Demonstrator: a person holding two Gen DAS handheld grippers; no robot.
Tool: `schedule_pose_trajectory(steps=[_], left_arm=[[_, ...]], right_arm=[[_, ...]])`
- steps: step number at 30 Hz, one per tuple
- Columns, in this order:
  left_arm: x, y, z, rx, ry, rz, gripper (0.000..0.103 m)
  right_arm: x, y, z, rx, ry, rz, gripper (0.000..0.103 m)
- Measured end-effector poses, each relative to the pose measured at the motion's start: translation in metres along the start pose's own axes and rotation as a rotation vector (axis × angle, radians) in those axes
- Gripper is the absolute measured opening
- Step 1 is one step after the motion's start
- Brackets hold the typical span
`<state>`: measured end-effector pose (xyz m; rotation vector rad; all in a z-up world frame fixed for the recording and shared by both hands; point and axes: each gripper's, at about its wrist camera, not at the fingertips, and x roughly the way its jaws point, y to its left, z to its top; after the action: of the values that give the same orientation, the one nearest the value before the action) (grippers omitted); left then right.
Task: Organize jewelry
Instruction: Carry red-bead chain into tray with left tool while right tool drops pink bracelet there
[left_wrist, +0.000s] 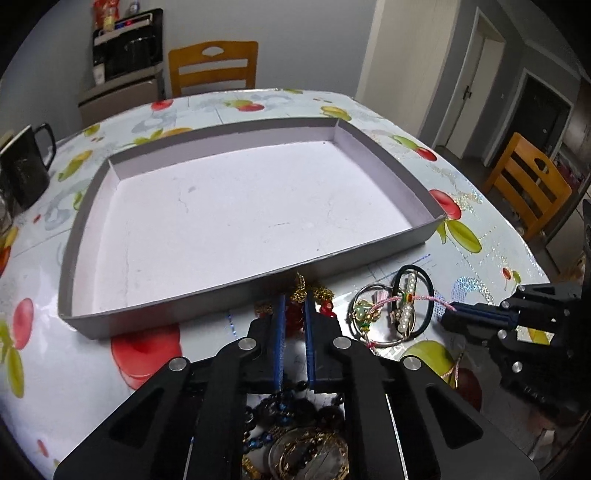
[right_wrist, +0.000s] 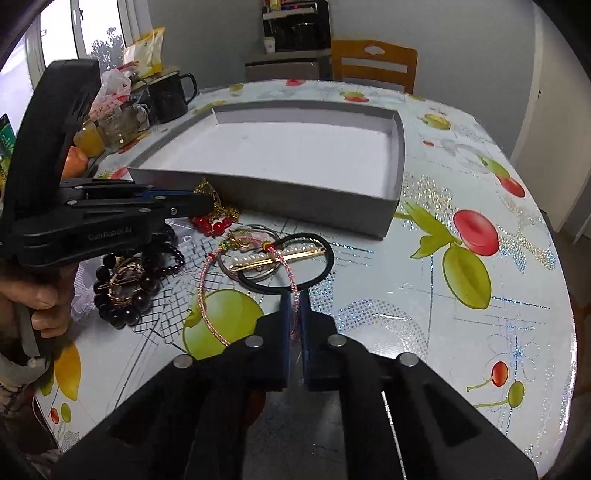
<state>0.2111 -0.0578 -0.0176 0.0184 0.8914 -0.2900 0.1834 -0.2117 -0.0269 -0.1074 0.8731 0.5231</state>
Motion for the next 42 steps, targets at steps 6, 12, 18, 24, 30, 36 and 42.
schedule_pose_trajectory(steps=[6,12,18,24,30,36,42], left_arm=[[-0.025,0.008,-0.003,-0.004,-0.063,-0.028,0.010],[-0.055,0.020,-0.002,-0.020,-0.130,-0.054,0.010],[-0.072,0.025,0.000,-0.019,-0.153,-0.070,0.010],[-0.088,0.025,0.005,-0.008,-0.181,-0.067,0.010],[-0.107,0.026,0.017,0.000,-0.224,-0.060,0.010],[-0.124,0.035,0.041,0.000,-0.270,-0.038,0.010],[-0.122,0.046,0.063,-0.007,-0.289,0.007,0.010]], right_arm=[[-0.020,0.006,0.003,-0.008,-0.053,0.022,0.003],[-0.040,0.011,0.010,-0.006,-0.105,0.038,0.003],[-0.053,0.017,0.018,-0.012,-0.142,0.045,0.003],[-0.065,0.018,0.029,-0.016,-0.179,0.045,0.003],[-0.077,0.014,0.046,-0.013,-0.218,0.036,0.003],[-0.077,0.005,0.073,0.009,-0.256,0.025,0.003],[-0.056,-0.005,0.104,0.040,-0.260,0.019,0.003]])
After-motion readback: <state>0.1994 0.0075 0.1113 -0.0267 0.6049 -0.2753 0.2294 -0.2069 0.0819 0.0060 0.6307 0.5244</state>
